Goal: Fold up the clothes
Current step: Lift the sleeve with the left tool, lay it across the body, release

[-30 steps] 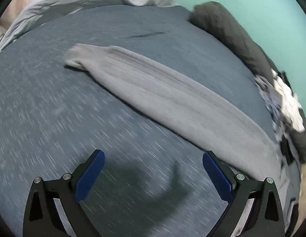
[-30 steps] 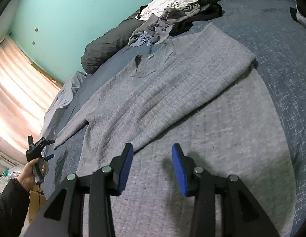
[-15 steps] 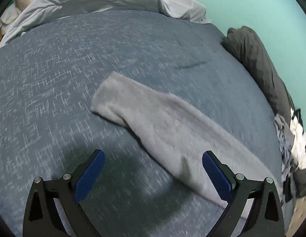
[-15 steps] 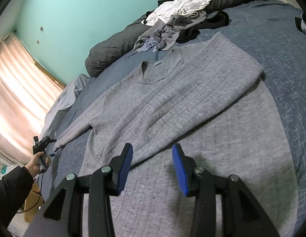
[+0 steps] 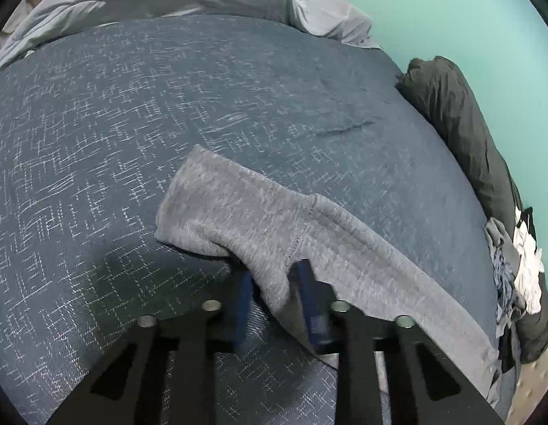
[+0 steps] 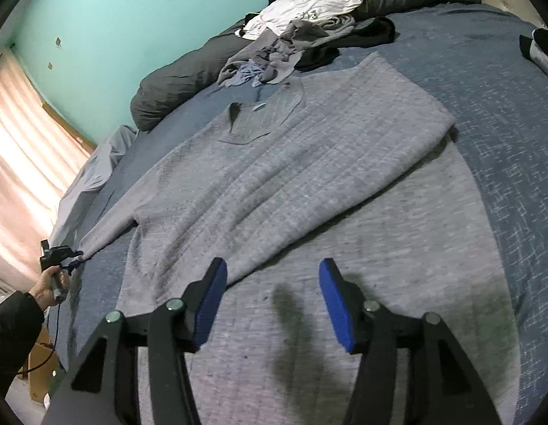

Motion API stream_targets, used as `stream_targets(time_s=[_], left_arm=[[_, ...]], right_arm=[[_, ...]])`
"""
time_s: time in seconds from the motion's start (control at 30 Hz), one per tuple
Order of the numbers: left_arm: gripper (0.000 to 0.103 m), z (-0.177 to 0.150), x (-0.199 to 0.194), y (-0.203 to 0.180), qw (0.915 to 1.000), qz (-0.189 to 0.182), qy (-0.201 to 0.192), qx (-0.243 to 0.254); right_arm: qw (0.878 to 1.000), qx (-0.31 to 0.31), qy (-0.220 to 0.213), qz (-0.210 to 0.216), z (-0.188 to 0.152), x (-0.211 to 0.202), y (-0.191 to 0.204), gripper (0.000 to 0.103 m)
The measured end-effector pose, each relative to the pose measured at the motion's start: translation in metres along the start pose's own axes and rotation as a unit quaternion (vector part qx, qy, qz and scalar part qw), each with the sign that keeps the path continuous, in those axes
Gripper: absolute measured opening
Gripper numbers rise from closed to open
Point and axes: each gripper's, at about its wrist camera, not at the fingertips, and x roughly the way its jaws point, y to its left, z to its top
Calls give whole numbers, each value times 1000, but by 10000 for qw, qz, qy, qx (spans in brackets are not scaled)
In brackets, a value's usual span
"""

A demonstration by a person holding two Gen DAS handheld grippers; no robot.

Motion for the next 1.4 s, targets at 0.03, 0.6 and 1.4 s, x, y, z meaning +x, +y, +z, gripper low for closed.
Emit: stream_targets(time_s=[0.03, 0.6, 1.4], left_arm=[[13, 1, -3, -1, 10000, -9, -33, 57], [8, -3, -105, -117, 9879, -889, -405, 1201], [8, -205, -237, -456, 8936, -2855, 179, 3458]], right_arm=[[10000, 25, -1, -37, 0, 0, -1, 62], [9988, 140, -387, -268, 8, -22, -18, 78], [9922, 1117, -542, -119, 22, -55, -95, 79]])
